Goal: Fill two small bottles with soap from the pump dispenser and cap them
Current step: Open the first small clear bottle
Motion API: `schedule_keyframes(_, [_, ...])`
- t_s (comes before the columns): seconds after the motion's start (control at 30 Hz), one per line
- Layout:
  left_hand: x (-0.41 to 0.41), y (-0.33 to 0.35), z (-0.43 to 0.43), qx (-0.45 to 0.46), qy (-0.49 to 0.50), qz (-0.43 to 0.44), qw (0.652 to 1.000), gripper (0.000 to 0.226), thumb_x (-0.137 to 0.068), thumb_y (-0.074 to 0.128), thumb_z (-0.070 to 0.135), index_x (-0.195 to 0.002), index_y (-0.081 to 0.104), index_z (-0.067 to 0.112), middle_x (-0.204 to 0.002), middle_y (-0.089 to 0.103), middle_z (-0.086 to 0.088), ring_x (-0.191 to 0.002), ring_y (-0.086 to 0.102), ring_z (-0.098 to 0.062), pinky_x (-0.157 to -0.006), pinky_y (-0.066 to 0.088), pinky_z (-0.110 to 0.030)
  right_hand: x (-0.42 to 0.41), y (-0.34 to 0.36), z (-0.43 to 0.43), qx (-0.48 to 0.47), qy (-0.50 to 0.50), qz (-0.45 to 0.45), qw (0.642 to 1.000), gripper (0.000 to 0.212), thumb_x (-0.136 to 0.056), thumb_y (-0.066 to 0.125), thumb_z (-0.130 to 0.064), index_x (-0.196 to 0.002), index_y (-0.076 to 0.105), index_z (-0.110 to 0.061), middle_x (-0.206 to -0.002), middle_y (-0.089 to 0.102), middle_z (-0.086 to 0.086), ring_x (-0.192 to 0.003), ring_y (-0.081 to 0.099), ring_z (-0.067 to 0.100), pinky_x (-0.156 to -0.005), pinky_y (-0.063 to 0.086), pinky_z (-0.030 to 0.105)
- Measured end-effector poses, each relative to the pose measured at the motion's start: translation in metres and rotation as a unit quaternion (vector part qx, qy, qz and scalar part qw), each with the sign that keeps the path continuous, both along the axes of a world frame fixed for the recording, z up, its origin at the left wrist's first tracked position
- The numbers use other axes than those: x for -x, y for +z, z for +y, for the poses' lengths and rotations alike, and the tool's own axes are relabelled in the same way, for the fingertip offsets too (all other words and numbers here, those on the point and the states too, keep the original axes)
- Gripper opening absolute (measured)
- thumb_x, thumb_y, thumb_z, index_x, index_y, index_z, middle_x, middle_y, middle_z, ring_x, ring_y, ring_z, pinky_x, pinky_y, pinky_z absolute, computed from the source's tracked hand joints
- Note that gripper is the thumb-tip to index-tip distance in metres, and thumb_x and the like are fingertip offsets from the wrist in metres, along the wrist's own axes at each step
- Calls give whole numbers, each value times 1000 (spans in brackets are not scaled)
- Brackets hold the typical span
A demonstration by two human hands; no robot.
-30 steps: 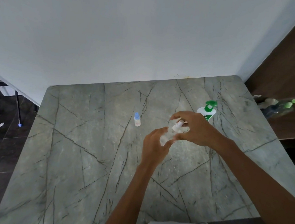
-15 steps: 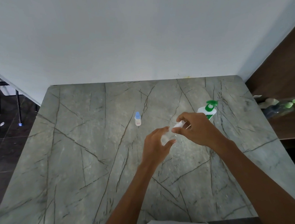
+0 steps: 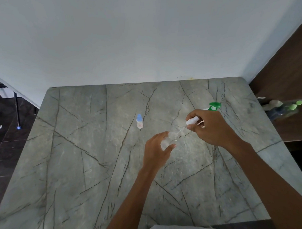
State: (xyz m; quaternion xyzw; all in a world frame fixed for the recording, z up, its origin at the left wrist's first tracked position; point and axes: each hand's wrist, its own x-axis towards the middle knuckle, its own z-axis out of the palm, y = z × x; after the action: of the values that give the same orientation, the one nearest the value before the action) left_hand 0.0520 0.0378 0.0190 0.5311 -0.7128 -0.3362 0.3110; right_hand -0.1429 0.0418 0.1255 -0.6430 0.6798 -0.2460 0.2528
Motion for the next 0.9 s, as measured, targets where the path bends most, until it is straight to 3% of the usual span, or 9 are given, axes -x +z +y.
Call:
schedule_keyframes(0.07, [-1, -3, 0, -7, 8, 0, 1000, 48, -79, 79, 39, -121, 65, 19, -111, 70, 7, -100, 63, -5, -89, 54, -27, 7, 5, 3, 20, -14, -8, 1000, 15, -82, 74, -18, -96, 68, -19, -86, 68, -10, -76, 66, 3, -66, 56, 21])
schedule_keyframes(0.23, [-4, -10, 1, -26, 30, 0, 999, 46, -80, 77, 40, -120, 64, 22, -112, 69, 13, -102, 62, 0, -90, 54, -26, 23, 6, 17, 70, -69, -34, 995, 15, -82, 74, -18, -95, 67, -22, -86, 66, -18, -79, 62, -11, -64, 46, 2])
schedule_keyframes(0.3, [-5, -10, 2, -36, 52, 9, 998, 43, -80, 78, 37, -119, 64, 25, -110, 67, 17, -101, 61, 2, -90, 52, -22, 25, -2, 24, 82, -129, -62, 986, 15, -82, 73, -16, -96, 68, -20, -87, 65, -18, -77, 63, -8, -65, 43, 0])
schedule_keyframes(0.4, [-5, -11, 5, -38, 66, 18, 997, 41, -80, 79, 32, -118, 64, 26, -106, 65, 21, -98, 61, 4, -87, 52, -19, 22, -29, 31, 74, -205, -76, 973, 14, -82, 72, -15, -95, 67, -17, -81, 66, -12, -71, 60, -3, -60, 42, 1])
schedule_keyframes(0.5, [-4, -13, 9, -41, 74, 24, 996, 44, -81, 79, 34, -120, 64, 23, -110, 69, 13, -101, 63, 1, -90, 53, -20, 17, -70, 32, 24, -245, -95, 965, 16, -80, 75, -17, -93, 66, -15, -81, 67, -6, -69, 58, -5, -54, 40, 1])
schedule_keyframes(0.63, [-2, -13, 16, -52, 86, 27, 995, 52, -81, 78, 38, -126, 62, 17, -119, 69, 6, -109, 62, -4, -95, 50, -21, 10, -131, 32, -45, -276, -119, 953, 20, -79, 76, -25, -93, 66, -15, -82, 66, -6, -77, 64, 9, -60, 40, 11])
schedule_keyframes(0.8, [2, -10, 23, -52, 93, 35, 994, 48, -83, 76, 36, -126, 62, 19, -120, 68, 6, -110, 62, -4, -95, 50, -20, -1, -176, 36, -68, -300, -122, 944, 20, -84, 72, -24, -96, 65, -10, -86, 67, 1, -72, 59, 11, -55, 35, 9])
schedule_keyframes(0.9, [4, -10, 28, -64, 99, 44, 992, 48, -83, 77, 35, -127, 61, 21, -121, 68, 8, -111, 62, -4, -96, 50, -22, -6, -194, 42, -67, -300, -123, 944, 16, -84, 71, -21, -93, 65, -8, -84, 68, 3, -73, 60, 16, -57, 37, 18])
